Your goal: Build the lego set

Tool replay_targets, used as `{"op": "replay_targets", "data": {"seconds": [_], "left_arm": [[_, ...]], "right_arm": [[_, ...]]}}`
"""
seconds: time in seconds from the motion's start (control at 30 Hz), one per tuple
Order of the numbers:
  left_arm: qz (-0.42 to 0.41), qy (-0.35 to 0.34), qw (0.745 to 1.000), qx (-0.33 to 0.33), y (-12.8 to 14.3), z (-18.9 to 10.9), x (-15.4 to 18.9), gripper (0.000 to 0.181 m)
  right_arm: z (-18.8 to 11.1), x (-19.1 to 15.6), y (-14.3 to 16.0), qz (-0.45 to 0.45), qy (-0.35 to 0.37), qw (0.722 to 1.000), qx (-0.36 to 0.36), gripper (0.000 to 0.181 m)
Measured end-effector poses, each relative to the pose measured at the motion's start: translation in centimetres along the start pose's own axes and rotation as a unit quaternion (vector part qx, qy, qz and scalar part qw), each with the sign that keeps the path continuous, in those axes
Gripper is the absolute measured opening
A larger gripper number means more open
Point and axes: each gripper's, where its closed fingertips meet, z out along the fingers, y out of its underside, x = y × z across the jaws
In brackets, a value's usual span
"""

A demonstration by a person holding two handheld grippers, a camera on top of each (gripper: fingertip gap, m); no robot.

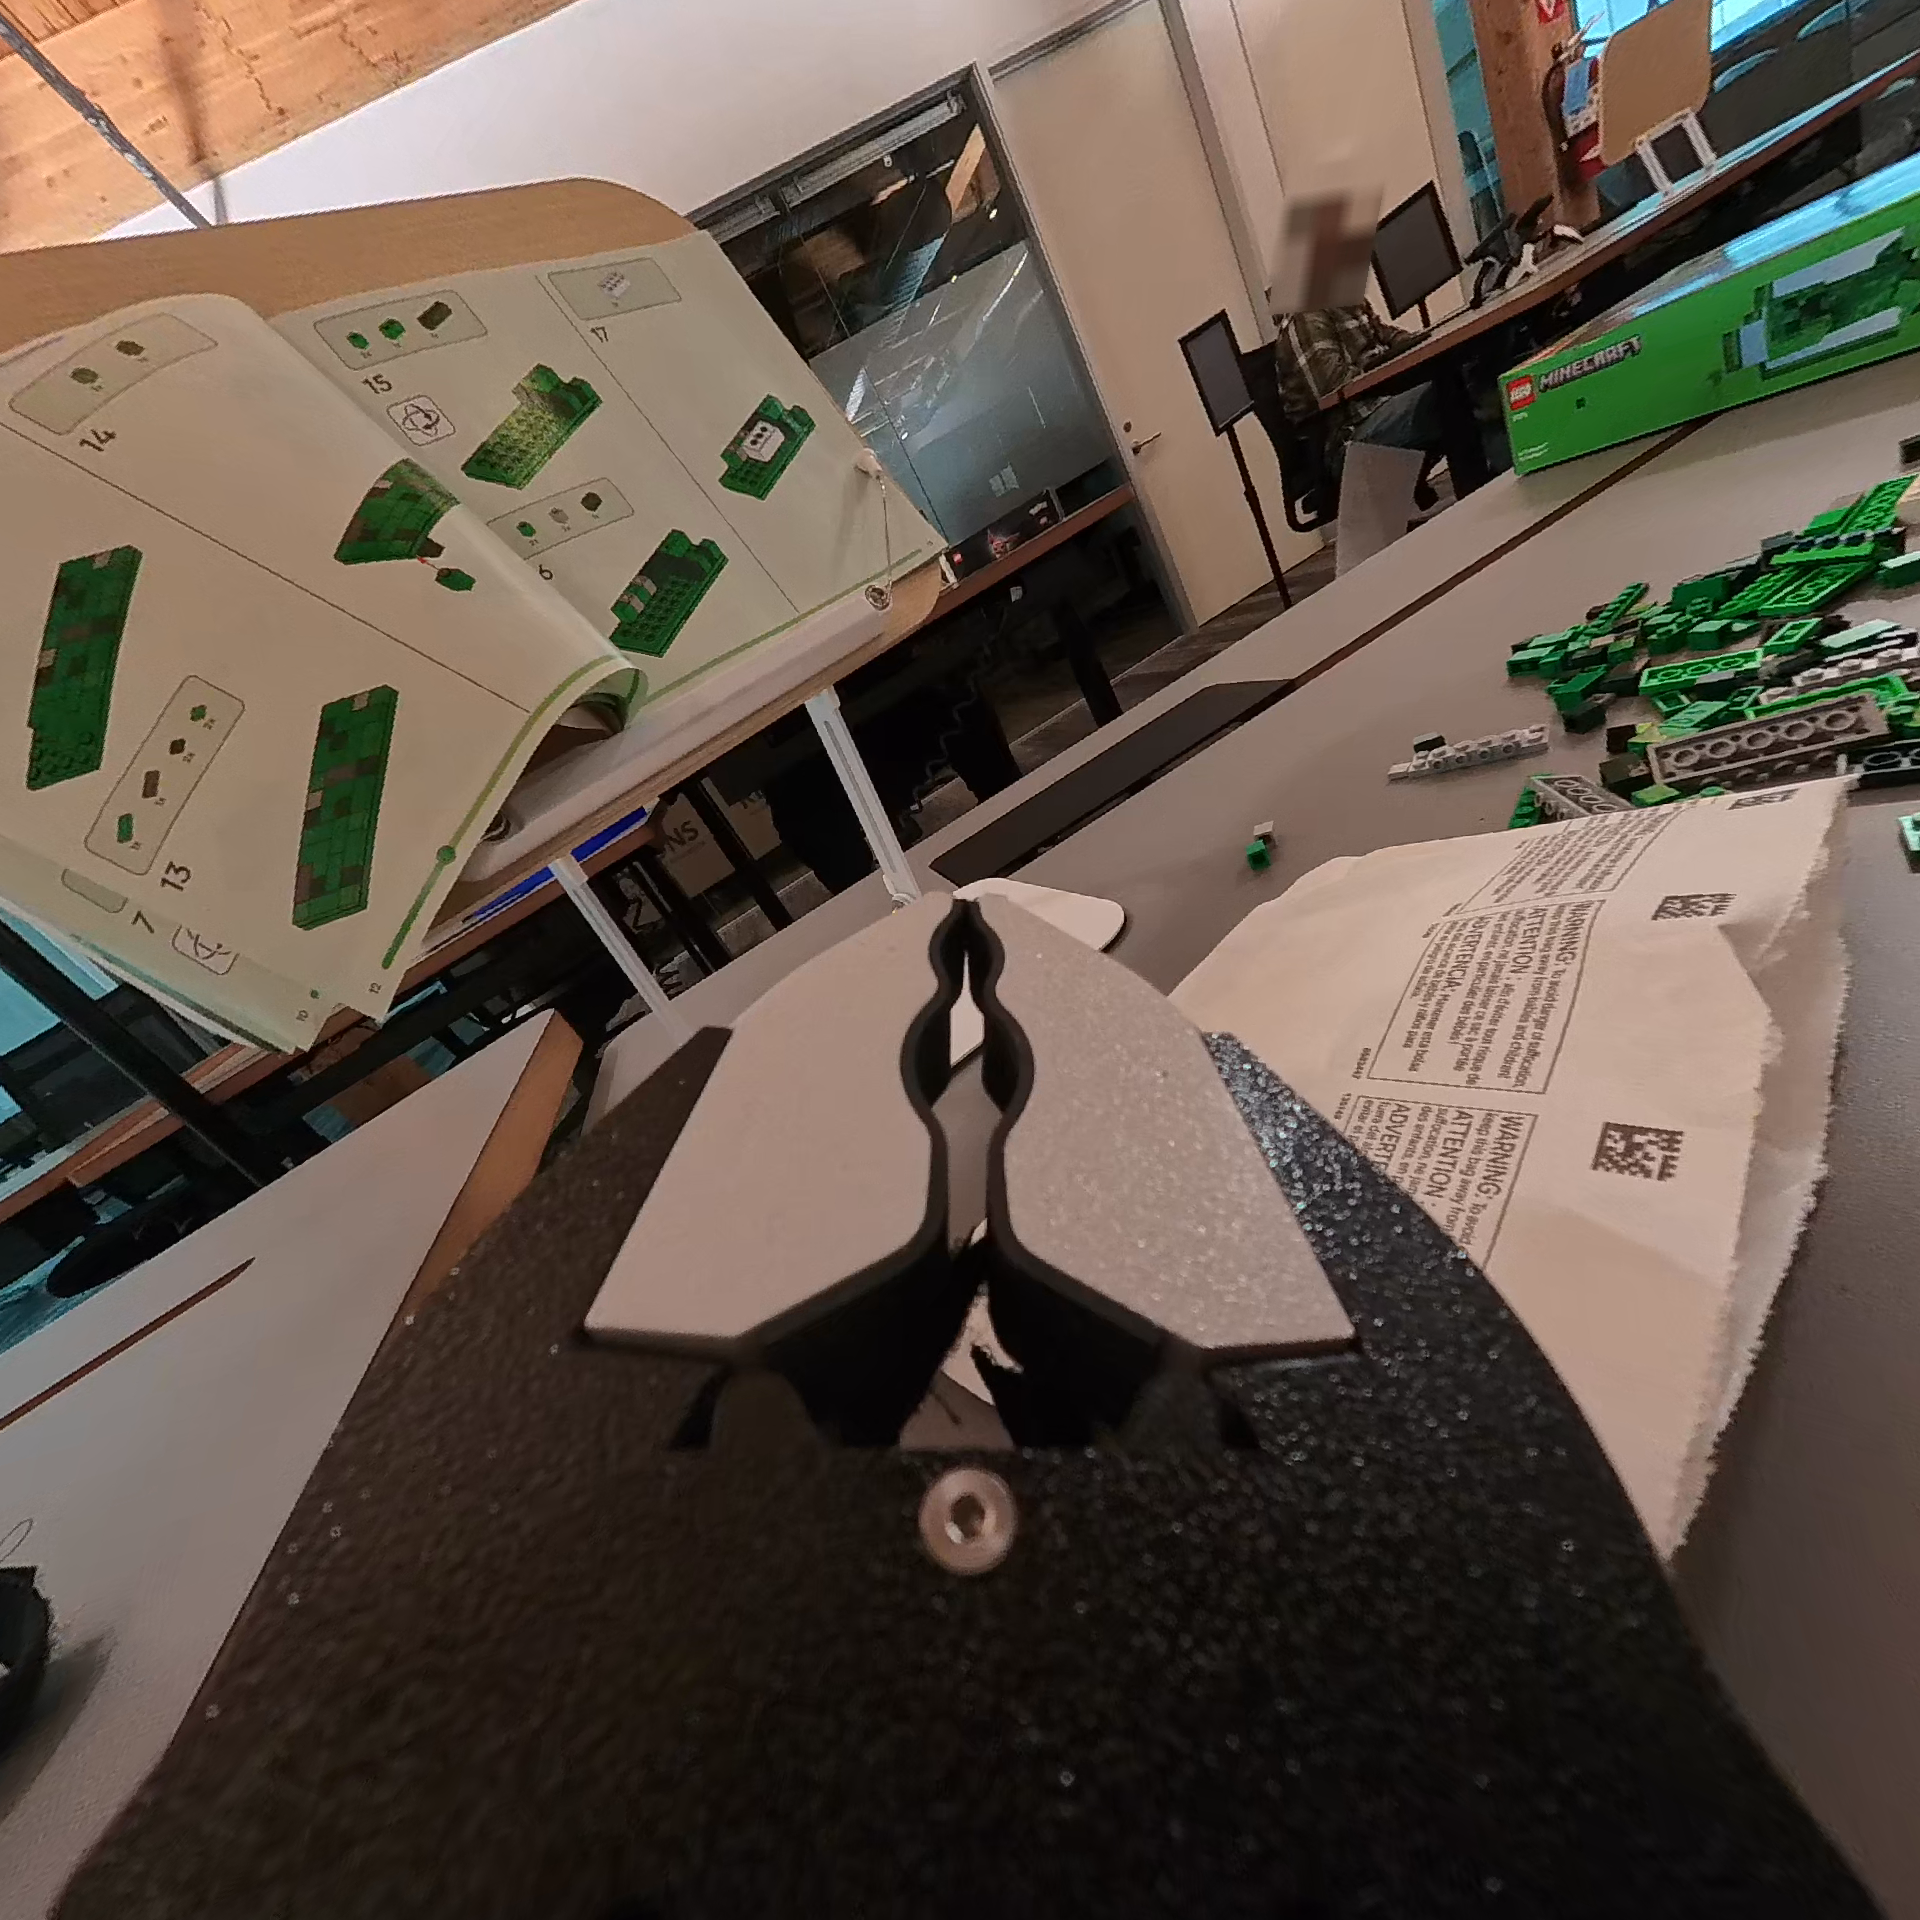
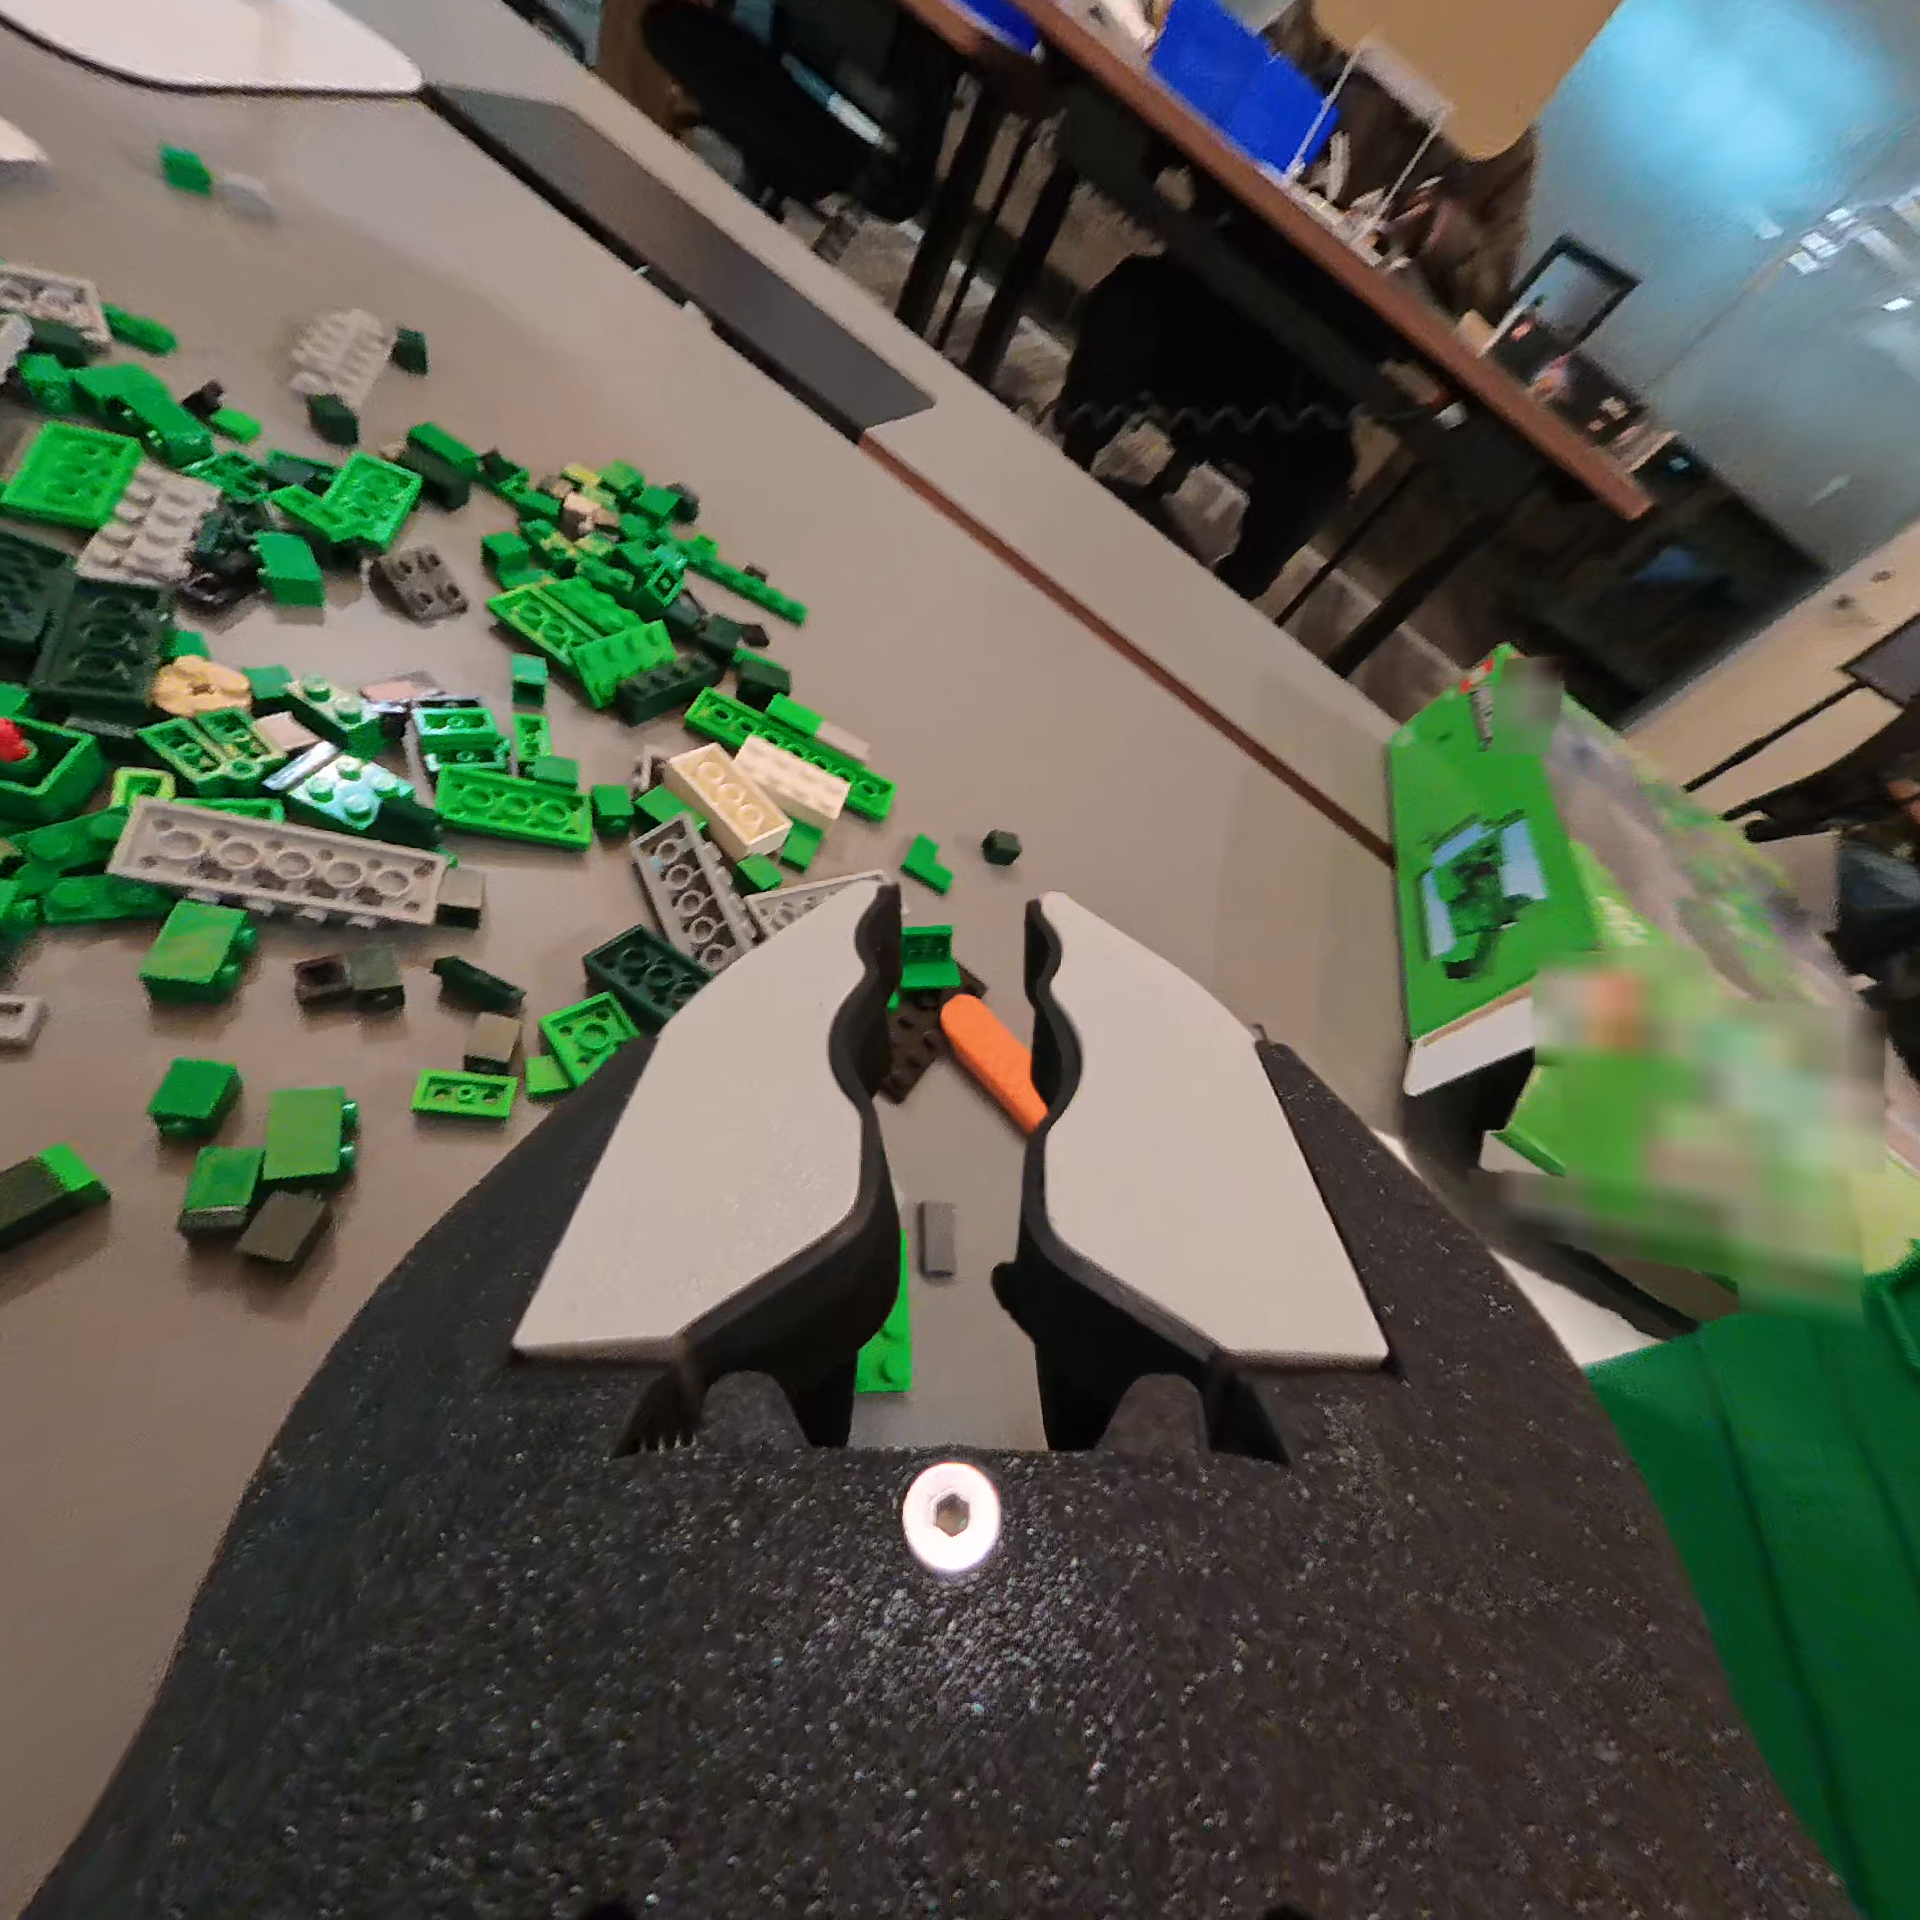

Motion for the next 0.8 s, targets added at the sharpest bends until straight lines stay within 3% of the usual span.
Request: {"op": "replay_targets", "data": {"seconds": [0.17, 0.8], "left_arm": [[0.0, 0.001, 1.0, -0.001, 0.0, 0.0, 0.0, 0.0], [0.01, -0.01, 1.0, 0.01, -0.4, -0.2, -0.3, 0.0]], "right_arm": [[-0.4, 1.4, -0.3, -0.006, 0.047, 0.999, 0.011, 0.017], [0.2, -0.1, 0.0, -0.032, 0.023, 0.999, -0.001, 0.011]]}}
